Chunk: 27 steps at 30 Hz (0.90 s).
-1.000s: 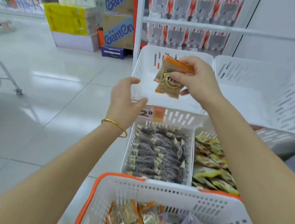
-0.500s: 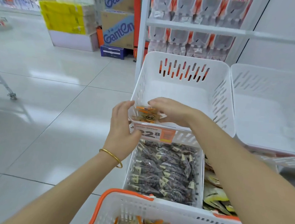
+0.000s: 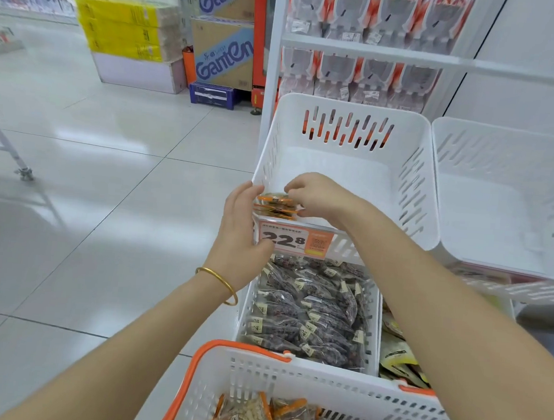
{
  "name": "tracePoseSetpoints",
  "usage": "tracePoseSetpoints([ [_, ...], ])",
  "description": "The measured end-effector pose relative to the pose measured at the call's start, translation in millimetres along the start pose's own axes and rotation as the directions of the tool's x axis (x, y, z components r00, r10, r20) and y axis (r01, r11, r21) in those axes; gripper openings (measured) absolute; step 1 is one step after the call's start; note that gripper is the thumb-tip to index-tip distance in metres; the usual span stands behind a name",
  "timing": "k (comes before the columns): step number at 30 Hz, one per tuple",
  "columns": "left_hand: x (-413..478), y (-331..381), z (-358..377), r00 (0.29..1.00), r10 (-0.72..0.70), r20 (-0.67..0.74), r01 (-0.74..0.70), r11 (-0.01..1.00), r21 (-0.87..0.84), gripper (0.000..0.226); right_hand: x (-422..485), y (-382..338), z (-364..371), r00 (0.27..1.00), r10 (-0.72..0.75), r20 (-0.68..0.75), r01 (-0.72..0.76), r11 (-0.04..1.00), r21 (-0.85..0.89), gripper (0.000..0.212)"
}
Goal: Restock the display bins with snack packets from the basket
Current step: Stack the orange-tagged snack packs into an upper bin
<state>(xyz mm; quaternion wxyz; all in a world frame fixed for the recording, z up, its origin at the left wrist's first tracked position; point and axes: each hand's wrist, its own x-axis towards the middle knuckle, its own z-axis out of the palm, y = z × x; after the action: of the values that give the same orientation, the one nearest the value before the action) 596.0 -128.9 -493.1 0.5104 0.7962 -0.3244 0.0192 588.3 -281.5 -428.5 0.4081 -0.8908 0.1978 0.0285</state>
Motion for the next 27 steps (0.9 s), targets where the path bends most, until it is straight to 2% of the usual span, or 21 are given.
tracePoseSetpoints([
  [3,-0.3,-0.9,-0.3,1.000,-0.012,0.005,0.012,1.000,0.008,0.073,-1.4,1.7,3.1,1.000,-0.010,-0.002,0.010,0.998,-0.056,0.029],
  [8,-0.2,0.6,-2.5,1.000,-0.027,0.014,0.027,1.000,0.008,0.074,-2.5,2.8,-4.1,1.000,-0.001,-0.019,-0.001,0.996,-0.086,0.044],
  [15,-4.3,3.7,-5.0,0.999,-0.033,-0.003,0.033,0.999,0.040,0.074,-7.6,5.0,-8.4,0.999,0.027,-0.029,-0.029,0.998,-0.056,0.041],
  [20,-15.0,9.8,-5.5,1.000,-0.016,-0.022,0.017,0.998,0.056,0.072,-15.4,5.7,-7.9,0.998,0.032,-0.050,-0.037,0.994,-0.102,0.041],
  [24,-28.1,20.1,-9.2,0.995,0.014,-0.096,-0.006,0.996,0.086,0.063,-31.9,2.1,-12.8,0.980,-0.090,-0.177,0.062,0.985,-0.159,0.038],
  [27,-50.6,29.9,-7.6,0.988,0.101,-0.120,-0.091,0.992,0.085,0.062,-79.7,1.0,-13.7,0.924,-0.235,-0.303,0.221,0.972,-0.080,0.033],
])
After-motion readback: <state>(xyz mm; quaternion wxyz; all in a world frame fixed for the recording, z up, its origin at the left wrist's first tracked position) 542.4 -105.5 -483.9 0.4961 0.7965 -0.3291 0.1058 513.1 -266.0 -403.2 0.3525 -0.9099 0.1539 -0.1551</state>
